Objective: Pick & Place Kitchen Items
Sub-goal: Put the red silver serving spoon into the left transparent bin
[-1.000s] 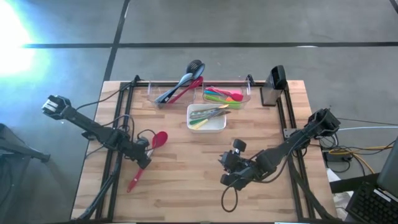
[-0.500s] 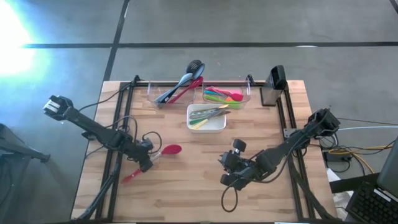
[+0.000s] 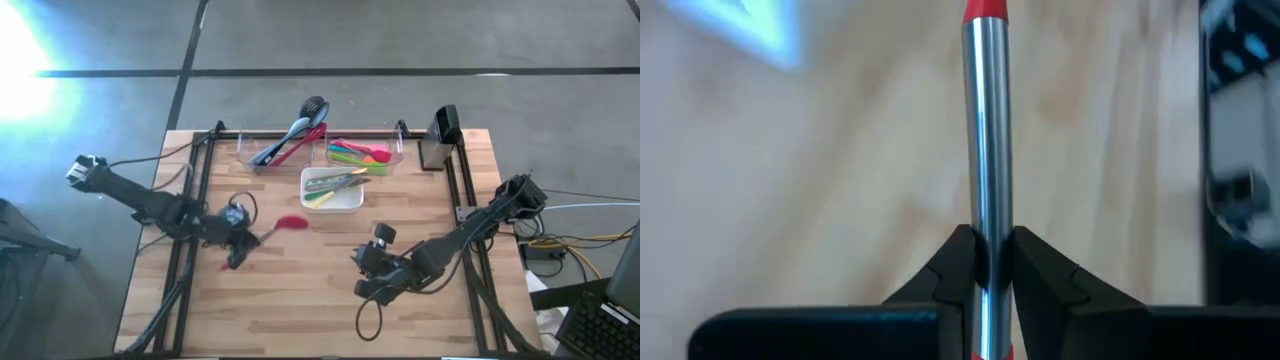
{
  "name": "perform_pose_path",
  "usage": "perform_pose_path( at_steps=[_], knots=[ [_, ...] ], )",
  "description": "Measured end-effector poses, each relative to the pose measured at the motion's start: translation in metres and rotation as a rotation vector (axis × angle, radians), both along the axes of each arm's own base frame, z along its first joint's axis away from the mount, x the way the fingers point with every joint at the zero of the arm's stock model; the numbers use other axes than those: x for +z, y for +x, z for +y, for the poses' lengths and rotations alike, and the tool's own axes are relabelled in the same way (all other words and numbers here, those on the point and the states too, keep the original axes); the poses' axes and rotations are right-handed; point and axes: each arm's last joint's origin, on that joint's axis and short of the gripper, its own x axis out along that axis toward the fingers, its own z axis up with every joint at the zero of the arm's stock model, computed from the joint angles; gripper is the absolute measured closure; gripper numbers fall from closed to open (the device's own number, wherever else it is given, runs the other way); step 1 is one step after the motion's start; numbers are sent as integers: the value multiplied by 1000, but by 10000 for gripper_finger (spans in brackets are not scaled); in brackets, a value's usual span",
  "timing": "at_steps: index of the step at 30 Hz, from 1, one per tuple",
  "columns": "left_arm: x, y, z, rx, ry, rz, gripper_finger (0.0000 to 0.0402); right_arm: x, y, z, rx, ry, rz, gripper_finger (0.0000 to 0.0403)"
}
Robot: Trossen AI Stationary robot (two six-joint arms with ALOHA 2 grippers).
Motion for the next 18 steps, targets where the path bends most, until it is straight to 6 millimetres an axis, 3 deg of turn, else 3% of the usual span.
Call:
perform_pose_path(
  at_steps=[10, 14, 18],
  knots=[
    [89, 15, 49, 150, 542, -150, 354, 1, 6, -13, -39, -40, -3, 326],
    [109, 26, 81, 215, 674, -95, 354, 2, 10, -24, -71, -64, -6, 326],
    [114, 41, 120, 215, 719, -9, 354, 2, 14, -33, -91, -78, 1, 326]
  ],
)
